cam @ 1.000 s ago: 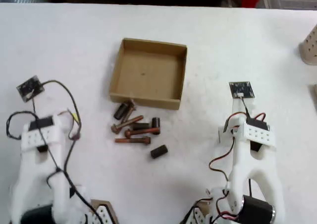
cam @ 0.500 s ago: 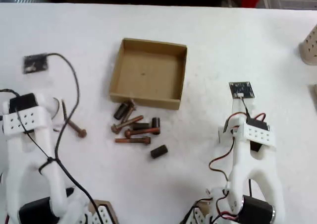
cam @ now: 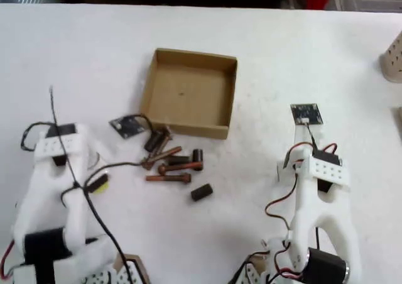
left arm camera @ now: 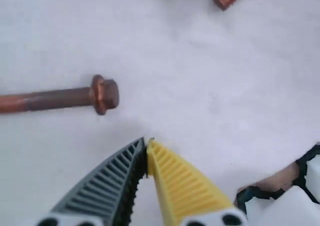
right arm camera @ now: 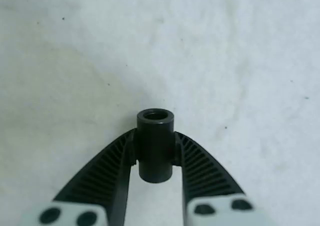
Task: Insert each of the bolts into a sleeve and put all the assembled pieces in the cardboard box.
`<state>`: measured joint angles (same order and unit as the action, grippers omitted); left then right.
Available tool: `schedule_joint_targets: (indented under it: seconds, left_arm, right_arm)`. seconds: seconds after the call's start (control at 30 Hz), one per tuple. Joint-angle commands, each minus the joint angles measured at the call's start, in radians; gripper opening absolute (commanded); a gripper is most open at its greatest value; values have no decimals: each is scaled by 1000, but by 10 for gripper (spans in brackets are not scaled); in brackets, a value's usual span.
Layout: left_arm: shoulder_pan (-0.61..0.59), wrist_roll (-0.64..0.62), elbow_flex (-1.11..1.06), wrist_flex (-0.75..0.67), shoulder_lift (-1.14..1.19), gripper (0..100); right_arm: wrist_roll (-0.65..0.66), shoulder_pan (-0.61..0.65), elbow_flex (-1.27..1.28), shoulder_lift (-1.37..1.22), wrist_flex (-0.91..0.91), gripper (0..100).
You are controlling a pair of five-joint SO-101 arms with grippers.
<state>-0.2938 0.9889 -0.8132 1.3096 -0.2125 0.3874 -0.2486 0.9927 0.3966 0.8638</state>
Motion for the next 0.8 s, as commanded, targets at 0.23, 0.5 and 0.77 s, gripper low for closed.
schedule_joint_targets:
  seconds: [0.23, 0.5, 0.77]
  left_arm:
    - [96, -163, 333, -57, 380, 21]
    - [97, -284, 744, 54, 647, 21]
    - [101, -529, 1010, 29, 673, 21]
  right_arm:
    - [3, 5, -5, 22, -12, 18]
    - [3, 4, -5, 22, -13, 18]
    - [3, 4, -5, 22, -16, 18]
